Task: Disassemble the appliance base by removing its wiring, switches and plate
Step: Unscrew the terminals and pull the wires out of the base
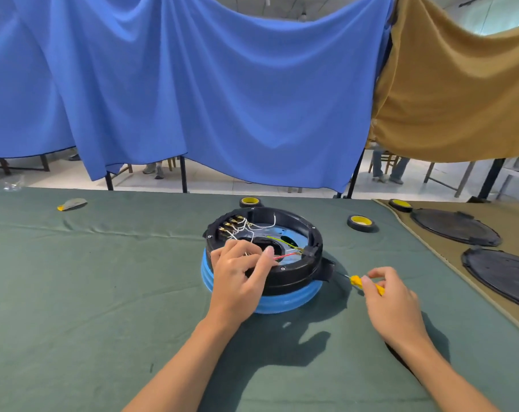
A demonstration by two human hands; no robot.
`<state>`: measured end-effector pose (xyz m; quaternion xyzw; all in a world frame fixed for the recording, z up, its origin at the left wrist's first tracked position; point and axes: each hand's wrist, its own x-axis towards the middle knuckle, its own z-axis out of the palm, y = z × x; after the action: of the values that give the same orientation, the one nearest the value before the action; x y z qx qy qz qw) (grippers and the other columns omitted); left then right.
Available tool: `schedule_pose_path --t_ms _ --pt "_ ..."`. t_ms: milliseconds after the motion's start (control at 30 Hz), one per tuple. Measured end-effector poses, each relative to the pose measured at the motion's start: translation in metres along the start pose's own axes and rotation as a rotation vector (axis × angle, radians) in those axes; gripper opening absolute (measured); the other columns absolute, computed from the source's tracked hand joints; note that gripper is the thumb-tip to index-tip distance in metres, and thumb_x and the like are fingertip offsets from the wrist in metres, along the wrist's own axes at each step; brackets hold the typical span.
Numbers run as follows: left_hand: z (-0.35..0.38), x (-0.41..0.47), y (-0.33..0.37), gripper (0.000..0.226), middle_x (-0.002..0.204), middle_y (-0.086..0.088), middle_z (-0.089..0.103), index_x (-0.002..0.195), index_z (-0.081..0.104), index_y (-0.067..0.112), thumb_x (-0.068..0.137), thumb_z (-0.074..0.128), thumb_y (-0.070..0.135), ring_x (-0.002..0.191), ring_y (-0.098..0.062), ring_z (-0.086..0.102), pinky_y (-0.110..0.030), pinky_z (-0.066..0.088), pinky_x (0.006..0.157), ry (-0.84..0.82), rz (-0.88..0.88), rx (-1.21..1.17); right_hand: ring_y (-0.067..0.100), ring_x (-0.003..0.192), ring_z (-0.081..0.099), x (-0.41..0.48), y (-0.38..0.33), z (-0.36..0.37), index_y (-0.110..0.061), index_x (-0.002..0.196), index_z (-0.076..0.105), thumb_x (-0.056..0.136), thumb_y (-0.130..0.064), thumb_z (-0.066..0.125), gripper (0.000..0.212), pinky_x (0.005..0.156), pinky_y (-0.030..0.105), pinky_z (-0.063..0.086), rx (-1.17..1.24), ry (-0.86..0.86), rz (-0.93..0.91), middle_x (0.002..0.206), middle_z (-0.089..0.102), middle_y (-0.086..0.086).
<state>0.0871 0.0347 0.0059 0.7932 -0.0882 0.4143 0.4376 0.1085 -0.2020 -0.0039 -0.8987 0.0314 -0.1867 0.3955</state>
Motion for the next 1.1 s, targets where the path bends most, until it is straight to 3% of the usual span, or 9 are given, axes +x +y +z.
schedule_pose_path --t_ms 133,200,300,400,567,733,833,967,1100 --pt "0.006 0.001 0.014 0.038 0.075 0.012 0.064 0.064 0.074 0.019 0.092 0.052 0.033 0.086 -0.013 0.055 -0.029 0.03 0.086 0.061 0.025 0.176 0.026 0.082 0.057 -0.007 -0.002 0.001 -0.028 0.106 0.054 0.093 -0.041 0.054 0.018 0.07 0.04 0.045 -0.192 -0.179 -0.083 0.069 0.059 -0.005" --pt "0.017 -0.001 0.03 0.025 0.082 0.007 0.066 0.073 0.073 0.015 0.089 0.057 0.026 0.087 -0.019 0.057 -0.03 0.035 0.081 0.038 0.151 0.328 0.027 0.094 0.06 -0.01 -0.005 0.001 -0.033 0.117 0.055 0.091 -0.046 0.055 0.029 0.075 0.038 0.046 -0.315 -0.231 -0.117 0.09 0.067 -0.003" --pt "0.042 0.0 0.054 0.017 0.093 0.0 0.065 0.088 0.067 0.012 0.085 0.055 0.023 0.092 -0.024 0.058 -0.034 0.043 0.08 -0.175 0.259 0.505 0.027 0.108 0.06 -0.011 -0.005 0.001 -0.035 0.128 0.051 0.092 -0.048 0.053 0.038 0.084 0.037 0.048 -0.386 -0.244 -0.18 0.117 0.067 -0.004" --pt "0.064 0.006 0.074 0.023 0.102 -0.001 0.061 0.102 0.06 0.012 0.084 0.055 0.025 0.098 -0.025 0.055 -0.034 0.041 0.084 -0.304 0.17 0.697 0.026 0.105 0.062 -0.009 -0.003 0.0 -0.031 0.126 0.053 0.096 -0.044 0.048 0.032 0.085 0.041 0.051 -0.321 -0.23 -0.17 0.117 0.067 -0.001" --pt "0.097 0.021 0.083 0.035 0.112 -0.012 0.05 0.119 0.046 0.001 0.09 0.042 0.02 0.105 -0.03 0.043 -0.04 0.03 0.093 -0.429 0.068 0.869 0.028 0.092 0.061 -0.004 0.005 -0.004 -0.025 0.109 0.061 0.099 -0.037 0.047 0.021 0.077 0.04 0.048 -0.068 -0.158 -0.144 0.097 0.07 0.0" --pt "0.102 0.018 0.071 0.045 0.111 -0.015 0.056 0.126 0.046 -0.003 0.098 0.04 0.031 0.106 -0.033 0.048 -0.044 0.032 0.093 -0.517 0.018 1.046 0.025 0.093 0.057 0.001 0.006 -0.002 -0.021 0.112 0.062 0.1 -0.028 0.047 0.022 0.078 0.036 0.041 0.099 -0.111 -0.051 0.094 0.068 -0.001" --pt "0.094 0.013 0.064 0.048 0.114 -0.014 0.059 0.129 0.045 -0.002 0.1 0.036 0.036 0.108 -0.033 0.05 -0.044 0.033 0.092 -0.519 0.098 1.033 0.026 0.089 0.059 0.003 0.004 -0.002 -0.021 0.108 0.062 0.099 -0.027 0.047 0.019 0.082 0.039 0.046 0.173 -0.117 -0.005 0.082 0.067 -0.001" --pt "0.069 0.008 0.058 0.047 0.101 -0.006 0.064 0.115 0.052 0.008 0.099 0.032 0.046 0.099 -0.027 0.055 -0.038 0.036 0.085 -0.511 0.246 0.939 0.024 0.083 0.061 0.002 0.003 -0.003 -0.022 0.102 0.061 0.098 -0.024 0.047 0.014 0.081 0.04 0.047 0.232 -0.135 0.02 0.072 0.066 -0.003" --pt "0.029 0.009 0.05 0.058 0.1 0.003 0.068 0.123 0.055 0.015 0.094 0.028 0.058 0.099 -0.019 0.058 -0.033 0.041 0.085 -0.581 0.322 0.786 0.02 0.082 0.06 0.0 0.003 -0.005 -0.024 0.102 0.059 0.099 -0.024 0.047 0.012 0.075 0.035 0.043 0.236 -0.148 0.008 0.069 0.066 -0.005"
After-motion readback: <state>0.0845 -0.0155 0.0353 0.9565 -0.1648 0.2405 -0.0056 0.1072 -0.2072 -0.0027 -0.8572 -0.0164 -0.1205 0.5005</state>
